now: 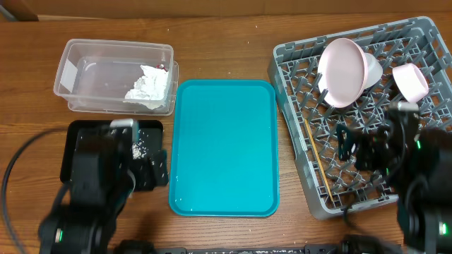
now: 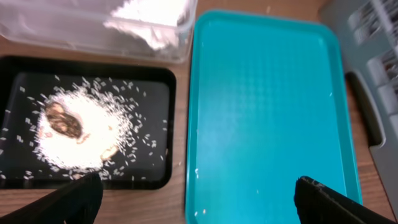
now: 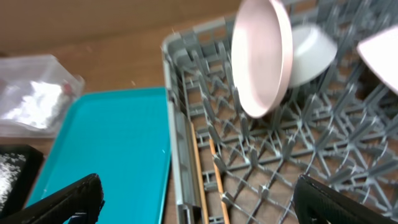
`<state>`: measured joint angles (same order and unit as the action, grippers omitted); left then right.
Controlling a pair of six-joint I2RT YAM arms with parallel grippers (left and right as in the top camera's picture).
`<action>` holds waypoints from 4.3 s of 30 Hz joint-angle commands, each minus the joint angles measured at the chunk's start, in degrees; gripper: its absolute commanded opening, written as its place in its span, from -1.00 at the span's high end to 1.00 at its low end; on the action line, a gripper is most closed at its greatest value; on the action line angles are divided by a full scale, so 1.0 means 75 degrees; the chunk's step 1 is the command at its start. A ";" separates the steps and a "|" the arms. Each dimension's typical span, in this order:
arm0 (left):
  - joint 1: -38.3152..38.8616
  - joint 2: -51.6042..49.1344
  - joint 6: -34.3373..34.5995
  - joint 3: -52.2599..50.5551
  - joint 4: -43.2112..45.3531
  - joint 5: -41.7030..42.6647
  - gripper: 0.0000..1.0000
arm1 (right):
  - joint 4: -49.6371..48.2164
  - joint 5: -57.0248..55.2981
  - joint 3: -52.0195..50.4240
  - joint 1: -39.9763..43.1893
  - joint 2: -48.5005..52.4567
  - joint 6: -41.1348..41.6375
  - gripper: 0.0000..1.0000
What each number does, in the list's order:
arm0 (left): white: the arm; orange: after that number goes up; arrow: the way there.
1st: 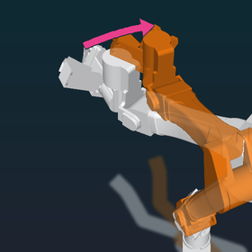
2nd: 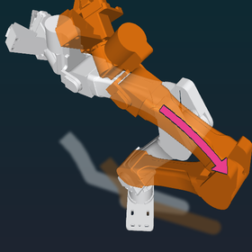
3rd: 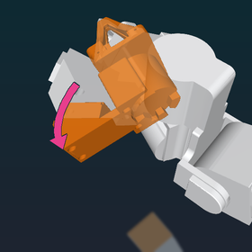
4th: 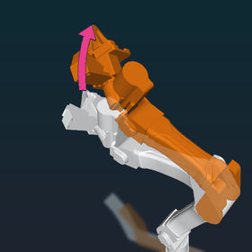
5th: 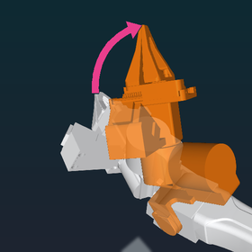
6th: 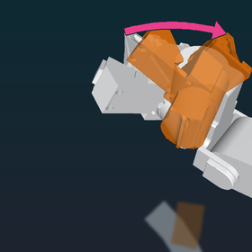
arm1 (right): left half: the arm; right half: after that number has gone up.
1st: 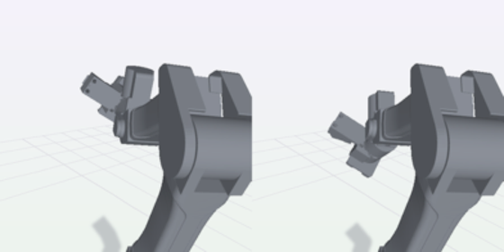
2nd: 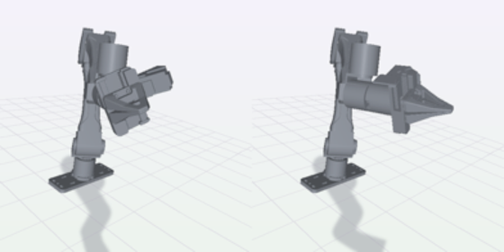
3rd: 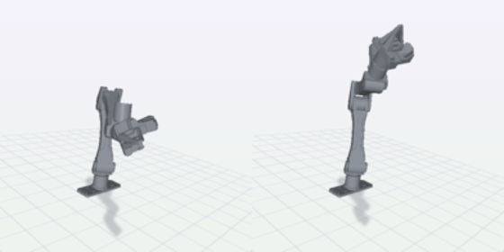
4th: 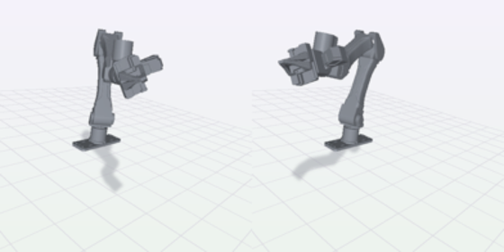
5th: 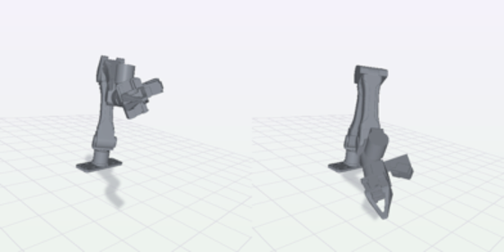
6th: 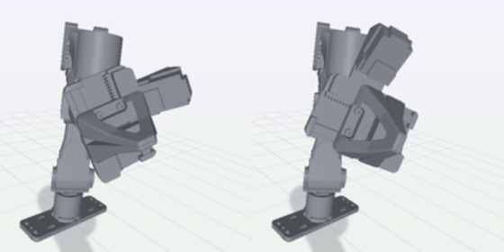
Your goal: Sort waste into correct bins and load items into the dishwasher
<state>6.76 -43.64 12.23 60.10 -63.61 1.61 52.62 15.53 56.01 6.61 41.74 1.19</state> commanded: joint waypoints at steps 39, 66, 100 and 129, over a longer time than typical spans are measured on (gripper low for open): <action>0.0038 0.0726 0.0143 -0.0195 0.0055 -0.0245 -0.99 | 0.0108 -0.1174 -0.0408 -0.0659 -0.1722 -0.0079 -1.00; 0.0038 0.0726 0.0143 -0.0195 0.0055 -0.0242 -0.99 | -0.8244 -0.1209 -0.7239 -0.1029 -0.5543 -0.0076 -1.00; 0.0038 0.0726 0.0143 -0.0195 0.0026 -0.0245 -1.00 | -0.6455 -0.1294 -0.7408 -0.1017 -0.5543 -0.0073 -1.00; -0.0047 0.1545 -0.0064 -0.0801 -0.0064 -0.0644 -1.00 | -0.6455 -0.1294 -0.7408 -0.1017 -0.5543 -0.0073 -1.00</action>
<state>6.76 -35.88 12.19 57.34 -64.34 -0.82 4.47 6.55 1.06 -0.84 0.73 0.82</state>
